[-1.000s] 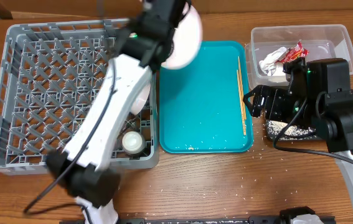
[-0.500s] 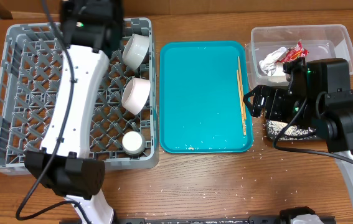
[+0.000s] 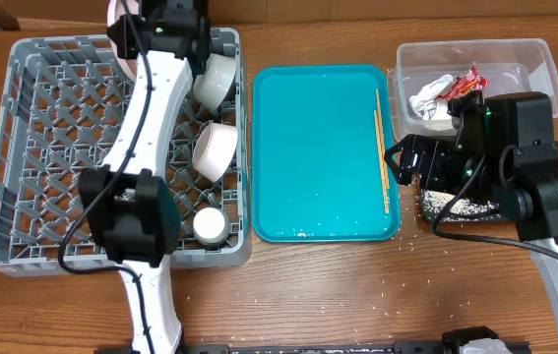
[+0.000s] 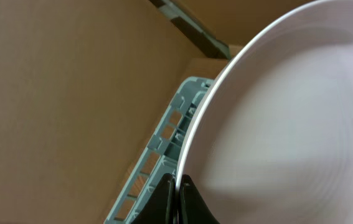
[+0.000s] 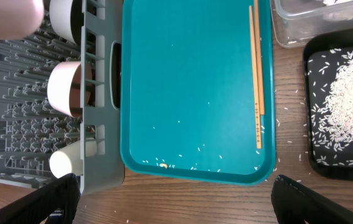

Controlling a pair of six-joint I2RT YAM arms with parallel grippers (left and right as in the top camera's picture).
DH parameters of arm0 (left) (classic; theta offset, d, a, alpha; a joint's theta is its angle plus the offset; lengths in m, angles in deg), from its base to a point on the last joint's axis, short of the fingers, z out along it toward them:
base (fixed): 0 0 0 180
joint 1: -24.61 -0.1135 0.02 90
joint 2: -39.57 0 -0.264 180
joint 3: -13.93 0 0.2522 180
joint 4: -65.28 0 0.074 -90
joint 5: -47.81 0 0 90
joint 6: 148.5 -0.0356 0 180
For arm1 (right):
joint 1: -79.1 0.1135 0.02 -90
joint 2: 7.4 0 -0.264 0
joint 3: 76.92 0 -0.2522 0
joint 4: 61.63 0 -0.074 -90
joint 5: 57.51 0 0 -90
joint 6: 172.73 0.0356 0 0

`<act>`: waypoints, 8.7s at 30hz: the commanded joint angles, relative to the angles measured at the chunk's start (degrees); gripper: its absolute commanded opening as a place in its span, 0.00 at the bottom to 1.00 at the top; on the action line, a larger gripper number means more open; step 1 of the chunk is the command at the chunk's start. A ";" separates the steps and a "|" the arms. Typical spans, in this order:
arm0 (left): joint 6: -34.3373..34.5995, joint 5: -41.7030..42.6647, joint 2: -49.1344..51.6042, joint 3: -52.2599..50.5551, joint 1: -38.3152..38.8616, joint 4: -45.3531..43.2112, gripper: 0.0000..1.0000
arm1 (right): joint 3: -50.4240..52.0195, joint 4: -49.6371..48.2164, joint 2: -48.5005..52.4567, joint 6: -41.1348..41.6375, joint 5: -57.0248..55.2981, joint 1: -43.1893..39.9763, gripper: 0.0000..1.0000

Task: Sort waste into correct bins and load items into the dishwasher
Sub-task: 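Lift the plate and stand it upright in the rack's back, then move left gripper over the wooden chopsticks on the tray, then grasp one chopstick and place it into the dish rack, then return left gripper to the second chopstick on the tray, then grasp the second chopstick and lay it in the rack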

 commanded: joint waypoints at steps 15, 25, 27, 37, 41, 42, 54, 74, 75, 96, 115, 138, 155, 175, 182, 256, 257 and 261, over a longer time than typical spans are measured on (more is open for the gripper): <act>2.54 28.35 1.92 0.55 2.43 10.49 0.52 | -0.74 -0.37 -0.15 -0.20 -0.24 -0.04 1.00; 5.22 77.09 -5.09 24.24 6.54 27.02 0.50 | -0.74 -0.37 -0.15 -0.20 -0.24 -0.04 1.00; 11.50 73.88 -3.96 19.39 11.21 26.53 0.52 | -0.74 -0.37 -0.15 -0.22 -0.24 -0.04 1.00; 32.68 68.91 15.10 4.13 31.95 5.57 0.50 | -0.74 -0.37 -0.15 -0.22 -0.24 -0.04 1.00; 39.23 64.26 18.64 3.63 33.40 2.08 0.47 | -0.74 -0.37 -0.15 -0.22 -0.24 -0.04 1.00; 39.39 64.26 18.93 3.56 33.66 1.03 0.48 | -0.74 -0.37 -0.15 -0.20 -0.24 -0.04 1.00; 38.91 55.19 23.43 3.54 37.55 -0.83 0.44 | -0.74 -0.37 -0.15 -0.20 -0.24 -0.04 1.00; 38.07 48.57 18.95 3.63 32.76 14.56 0.36 | -0.74 -0.37 -0.15 -0.20 -0.24 -0.04 1.00; 38.03 48.57 18.73 3.65 32.61 14.64 0.36 | -0.74 -0.37 -0.15 -0.20 -0.24 -0.04 1.00; 32.09 52.48 10.05 -1.16 25.22 13.53 0.33 | -0.74 -0.37 -0.15 -0.22 -0.24 -0.04 1.00; 40.85 61.88 10.01 -12.90 19.56 13.09 0.28 | -0.74 -0.37 -0.15 -0.20 -0.24 -0.04 1.00; 3.04 65.64 -24.35 -0.94 1.62 37.31 0.04 | -0.74 -0.37 -0.15 -0.22 -0.24 -0.04 1.00; -4.92 65.26 -22.01 -31.85 -9.11 17.79 0.04 | -0.74 -0.37 -0.15 -0.22 -0.24 -0.04 1.00; 15.34 71.56 -22.32 -15.34 8.37 10.32 0.48 | -0.74 -0.37 -0.15 -0.20 -0.24 -0.04 1.00; 22.56 55.30 -12.02 -15.37 22.23 6.47 0.55 | -0.74 -0.37 -0.15 -0.22 -0.24 -0.04 1.00; 15.87 49.46 -20.70 -4.85 5.88 49.09 0.04 | -0.74 -0.37 -0.15 -0.20 -0.24 -0.04 1.00; 15.43 49.57 -20.96 -6.93 5.07 47.93 0.04 | -0.74 -0.37 -0.15 -0.20 -0.24 -0.04 1.00; 7.34 54.64 -21.64 -15.96 1.55 41.38 0.04 | -0.74 -0.37 -0.15 -0.20 -0.24 -0.04 1.00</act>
